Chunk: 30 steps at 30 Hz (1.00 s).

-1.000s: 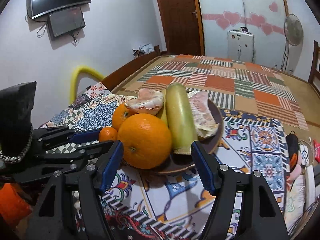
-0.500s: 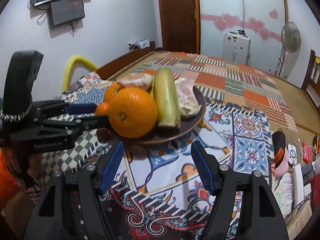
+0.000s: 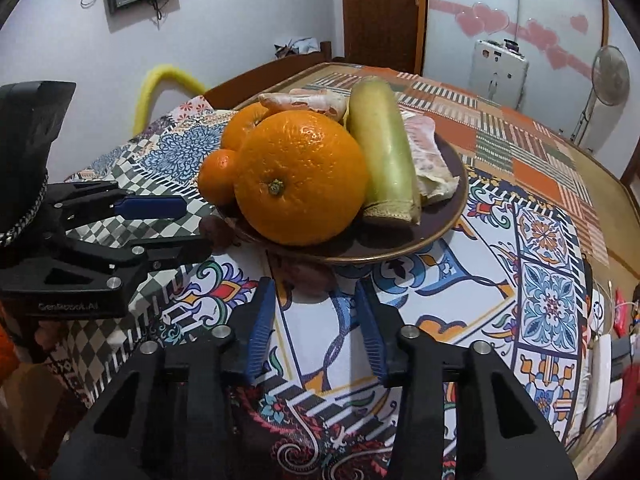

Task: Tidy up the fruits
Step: 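Grasp the dark red date beside the plate with the left tool, then lower the date onto the pomelo segment on the plate and open the left tool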

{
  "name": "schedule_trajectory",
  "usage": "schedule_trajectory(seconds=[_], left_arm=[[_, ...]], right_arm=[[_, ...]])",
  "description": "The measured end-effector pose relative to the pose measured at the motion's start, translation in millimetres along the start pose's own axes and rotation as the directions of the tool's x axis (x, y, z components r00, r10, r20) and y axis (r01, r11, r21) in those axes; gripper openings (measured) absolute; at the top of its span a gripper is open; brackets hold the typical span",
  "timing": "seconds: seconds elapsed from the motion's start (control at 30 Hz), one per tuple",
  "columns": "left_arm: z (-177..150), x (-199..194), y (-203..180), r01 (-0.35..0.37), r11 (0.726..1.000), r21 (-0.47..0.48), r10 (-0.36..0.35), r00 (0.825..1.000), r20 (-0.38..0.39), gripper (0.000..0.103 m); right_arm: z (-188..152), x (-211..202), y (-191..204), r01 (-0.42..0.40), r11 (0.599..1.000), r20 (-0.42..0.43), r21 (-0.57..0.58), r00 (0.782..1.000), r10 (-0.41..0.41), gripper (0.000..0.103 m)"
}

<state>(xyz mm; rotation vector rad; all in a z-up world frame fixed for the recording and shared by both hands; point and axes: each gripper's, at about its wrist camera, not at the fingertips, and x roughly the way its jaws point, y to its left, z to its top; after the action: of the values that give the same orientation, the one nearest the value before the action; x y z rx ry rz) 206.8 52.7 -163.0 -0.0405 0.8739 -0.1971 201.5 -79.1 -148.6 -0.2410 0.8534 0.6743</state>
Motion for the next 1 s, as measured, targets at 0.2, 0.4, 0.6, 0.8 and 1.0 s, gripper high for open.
schedule_trajectory(seconds=[0.2,0.4,0.6,0.8,1.0], left_arm=[[5.8,5.4,-7.6,-0.002,1.000,0.021,0.003,1.000,-0.022,0.054],[11.9,11.1,-17.1,-0.018,0.998,0.058,0.020,0.999,-0.027,0.043],[15.3,14.2,-22.4,-0.032,0.997,0.073,0.033,0.999,-0.020,0.027],[10.6,10.5,-20.9,-0.022,0.997,0.080,0.024,1.000,-0.013,0.025],[1.9,-3.7,-5.2,-0.019,0.999,0.039,0.019,1.000,0.001,0.025]], right_arm=[[0.7,1.0,1.4,0.003,1.000,-0.001,-0.012,1.000,-0.003,0.024],[-0.6,-1.0,4.7,0.025,0.999,0.007,-0.031,1.000,-0.025,0.022],[-8.7,-11.9,1.5,0.004,1.000,0.025,-0.013,1.000,-0.004,0.020],[-16.8,-24.1,-6.3,0.005,1.000,0.041,0.021,0.999,-0.005,0.020],[-15.3,-43.1,-21.7,0.028,0.998,0.093,0.062,0.995,-0.033,0.020]])
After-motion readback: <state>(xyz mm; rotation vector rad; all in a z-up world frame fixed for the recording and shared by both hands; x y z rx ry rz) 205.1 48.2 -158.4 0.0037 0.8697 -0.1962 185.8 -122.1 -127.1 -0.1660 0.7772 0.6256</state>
